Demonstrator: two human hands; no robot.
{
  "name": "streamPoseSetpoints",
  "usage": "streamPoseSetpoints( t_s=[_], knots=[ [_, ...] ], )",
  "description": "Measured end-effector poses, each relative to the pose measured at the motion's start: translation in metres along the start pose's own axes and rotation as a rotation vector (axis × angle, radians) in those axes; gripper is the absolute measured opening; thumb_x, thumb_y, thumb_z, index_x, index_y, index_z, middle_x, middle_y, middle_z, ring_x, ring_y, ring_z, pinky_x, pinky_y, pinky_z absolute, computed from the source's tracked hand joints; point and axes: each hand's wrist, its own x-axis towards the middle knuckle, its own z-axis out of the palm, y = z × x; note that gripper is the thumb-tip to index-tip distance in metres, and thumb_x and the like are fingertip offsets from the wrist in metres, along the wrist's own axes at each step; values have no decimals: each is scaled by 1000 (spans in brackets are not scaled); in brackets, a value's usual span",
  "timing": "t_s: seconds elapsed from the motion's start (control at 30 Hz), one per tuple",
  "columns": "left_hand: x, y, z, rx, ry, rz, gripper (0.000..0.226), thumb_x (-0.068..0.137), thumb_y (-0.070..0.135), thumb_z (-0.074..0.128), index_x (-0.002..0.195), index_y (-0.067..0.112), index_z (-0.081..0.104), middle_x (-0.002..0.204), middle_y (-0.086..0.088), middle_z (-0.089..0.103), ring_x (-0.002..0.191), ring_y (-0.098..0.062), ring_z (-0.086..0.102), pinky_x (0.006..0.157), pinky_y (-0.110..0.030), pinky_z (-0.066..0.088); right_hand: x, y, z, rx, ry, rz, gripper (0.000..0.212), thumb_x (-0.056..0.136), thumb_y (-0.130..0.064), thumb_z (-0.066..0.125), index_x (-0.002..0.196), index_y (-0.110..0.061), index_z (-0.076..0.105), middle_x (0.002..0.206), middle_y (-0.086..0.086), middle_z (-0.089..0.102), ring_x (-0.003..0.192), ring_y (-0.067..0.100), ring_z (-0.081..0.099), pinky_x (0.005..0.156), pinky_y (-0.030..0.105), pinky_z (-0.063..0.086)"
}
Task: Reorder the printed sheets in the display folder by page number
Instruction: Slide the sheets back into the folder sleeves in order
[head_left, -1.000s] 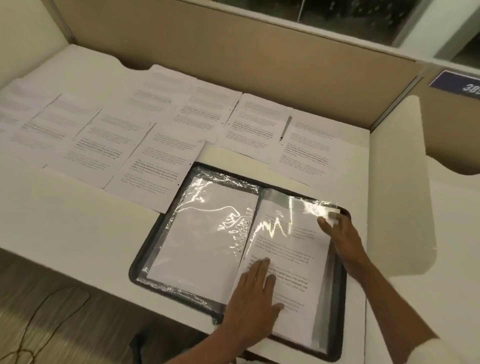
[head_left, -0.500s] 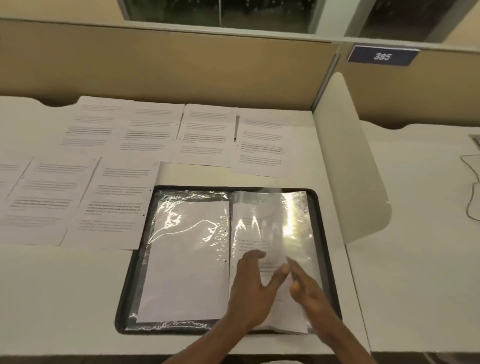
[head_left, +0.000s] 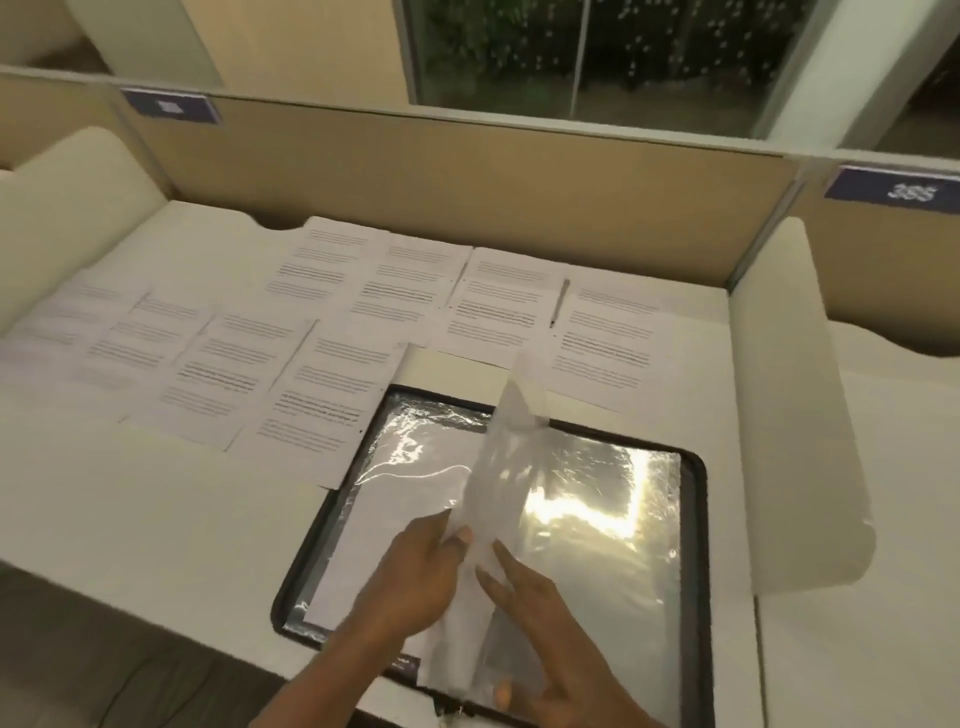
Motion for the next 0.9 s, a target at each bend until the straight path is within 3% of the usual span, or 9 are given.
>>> streamPoseSetpoints(
  t_s=[0.13,0.3,0.37,0.43,0.53,0.57,0.67,0.73,0.9],
  knots=[
    [0,-6,-32,75,163,-120,26,105,39,59,111,23,77,102,4,81,94,-16,77,95,-46,61,15,16,-7,-252,-169,-39,91,89,-83,54,161,-56,6,166,-33,-21,154,-9,-10,121,37,36],
    [1,-19,-67,330,294,-229,23,103,38,66,108,18,76,110,2,75,105,-21,70,96,-38,56,26,26,-4,-293,-294,-14,93,89,-83,56,161,-54,6,167,-26,-23,156,-5,-17,129,36,16],
    [5,-33,-75,314,385,-256,27,101,35,69,97,11,78,94,-5,77,92,-24,72,83,-41,58,30,28,2,-324,-290,-20,97,87,-87,52,164,-51,6,169,-20,-24,157,2,-19,131,38,7],
    [8,-45,-80,326,471,-268,30,100,31,70,77,11,74,77,-8,73,76,-24,70,62,-33,50,33,29,10,-367,-306,0,98,88,-89,48,165,-46,6,169,-14,-27,157,7,-22,129,35,-4],
    [12,-61,-79,366,583,-282,38,98,31,73,62,26,63,67,4,63,68,-18,63,58,-26,39,39,27,21,-475,-301,6,103,85,-97,33,167,-39,10,169,-6,-28,157,13,-26,128,34,-12],
    [15,-65,-79,380,605,-286,38,98,32,74,62,27,63,67,5,63,67,-18,63,58,-26,39,40,26,25,-511,-284,0,103,84,-98,31,167,-37,19,172,-1,-21,160,18,-19,128,35,-9],
    [19,-76,-76,402,647,-310,29,95,37,76,69,30,67,71,6,67,69,-16,65,60,-27,47,42,33,36,-665,-263,23,92,88,-94,29,143,-30,64,167,13,37,155,31,34,116,41,23],
    [23,-82,-76,407,657,-322,26,94,41,77,72,31,67,73,6,70,71,-18,68,65,-30,56,44,36,45,-703,-245,29,86,88,-90,32,133,-28,71,158,14,50,147,29,38,111,42,29],
    [36,-98,-83,506,615,-335,24,91,53,75,84,31,74,81,10,72,72,-15,69,68,-34,62,54,40,54,-744,-222,53,83,64,-84,47,117,-27,78,146,13,62,137,27,48,105,41,35]
  ],
)
